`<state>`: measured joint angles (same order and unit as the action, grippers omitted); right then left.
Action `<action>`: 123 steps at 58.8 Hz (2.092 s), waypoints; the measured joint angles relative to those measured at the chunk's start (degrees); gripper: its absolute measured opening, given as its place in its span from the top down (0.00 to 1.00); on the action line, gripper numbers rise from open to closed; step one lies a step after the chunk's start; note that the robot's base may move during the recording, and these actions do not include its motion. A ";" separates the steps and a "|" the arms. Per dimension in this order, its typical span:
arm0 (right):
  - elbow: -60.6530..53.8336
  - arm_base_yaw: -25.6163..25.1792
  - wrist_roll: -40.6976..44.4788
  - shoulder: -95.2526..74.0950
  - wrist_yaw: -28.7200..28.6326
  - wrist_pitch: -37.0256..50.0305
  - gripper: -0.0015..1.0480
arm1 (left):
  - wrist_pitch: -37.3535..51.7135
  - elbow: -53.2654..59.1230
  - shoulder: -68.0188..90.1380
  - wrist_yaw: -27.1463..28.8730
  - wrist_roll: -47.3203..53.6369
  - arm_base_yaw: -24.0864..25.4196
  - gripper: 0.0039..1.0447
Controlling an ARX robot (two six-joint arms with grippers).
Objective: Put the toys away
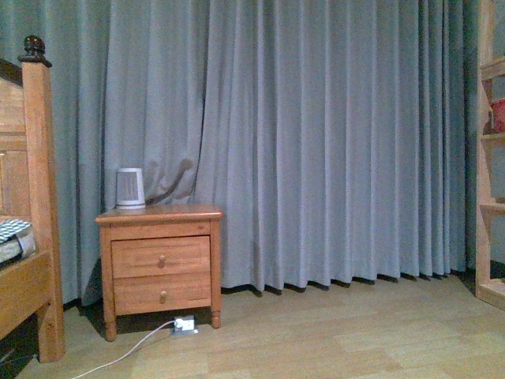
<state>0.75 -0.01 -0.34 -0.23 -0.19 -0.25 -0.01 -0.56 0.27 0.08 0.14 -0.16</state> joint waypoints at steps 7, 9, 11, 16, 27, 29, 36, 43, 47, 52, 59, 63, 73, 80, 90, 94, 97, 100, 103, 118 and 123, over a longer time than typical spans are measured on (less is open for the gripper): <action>0.00 0.00 0.00 0.00 0.07 0.00 0.94 | 0.00 0.00 0.00 0.02 0.00 0.00 0.06; 0.00 0.00 0.00 0.00 0.15 0.00 0.94 | 0.00 0.00 0.00 0.00 0.00 0.00 0.06; 0.00 0.00 0.00 0.00 0.17 0.00 0.94 | 0.00 0.00 0.00 0.02 0.00 0.00 0.06; 0.00 0.00 0.00 0.00 0.17 0.00 0.94 | 0.00 0.00 0.00 0.02 0.00 0.00 0.06; 0.00 0.02 0.00 -0.04 0.15 0.00 0.94 | 0.00 0.00 0.00 0.00 0.00 0.00 0.06; 0.00 0.02 0.00 -0.04 0.13 0.00 0.94 | 0.00 0.00 -0.02 0.00 0.00 0.00 0.06; 0.00 0.02 0.00 -0.04 0.15 0.00 0.94 | 0.00 0.00 0.00 0.00 0.00 0.00 0.06; 0.00 0.02 0.00 -0.04 0.15 0.00 0.94 | 0.00 0.00 -0.02 0.02 0.00 0.00 0.06; 0.00 0.02 0.00 -0.04 0.17 0.00 0.94 | 0.00 0.00 0.00 -0.02 0.00 0.00 0.06; 0.00 0.02 0.00 -0.04 0.13 0.00 0.94 | 0.00 0.00 0.00 0.02 0.00 0.00 0.06; 0.00 0.02 0.00 -0.04 0.15 0.00 0.94 | 0.00 0.00 -0.02 0.02 0.00 0.00 0.06; 0.00 0.02 0.00 -0.04 0.15 0.00 0.94 | 0.00 0.00 -0.02 0.00 0.00 0.00 0.06; 0.00 0.02 0.00 -0.04 0.13 0.00 0.94 | -0.02 0.00 -0.02 -0.02 0.00 0.00 0.06; 0.00 0.02 0.00 -0.04 0.11 0.00 0.94 | 0.00 0.00 -0.02 0.00 0.00 0.00 0.06; 0.00 0.02 0.00 -0.04 0.11 0.00 0.94 | 0.00 0.00 -0.02 0.00 0.00 0.00 0.06; 0.00 0.02 0.00 -0.07 0.11 0.00 0.94 | -0.02 0.00 -0.02 0.00 0.00 0.00 0.06; 0.00 0.02 0.00 -0.04 0.11 0.00 0.94 | -0.02 0.00 -0.02 0.00 0.00 0.00 0.06; 0.00 0.02 0.00 -0.07 -0.02 0.00 0.94 | 0.00 0.00 -0.02 0.07 0.00 0.00 0.06; 0.00 0.04 0.00 -0.04 -0.26 0.00 0.94 | -0.02 0.00 -0.02 0.39 0.00 0.11 0.06; 0.00 0.04 0.00 -0.04 0.00 0.00 0.94 | 0.00 0.00 0.00 -0.02 0.00 0.07 0.06; 0.00 0.02 0.00 -0.07 0.22 0.00 0.94 | -0.02 0.00 0.00 0.00 0.00 0.07 0.06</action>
<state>0.75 0.01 -0.34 -0.30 0.03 -0.25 -0.03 -0.56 0.27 0.08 0.14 -0.10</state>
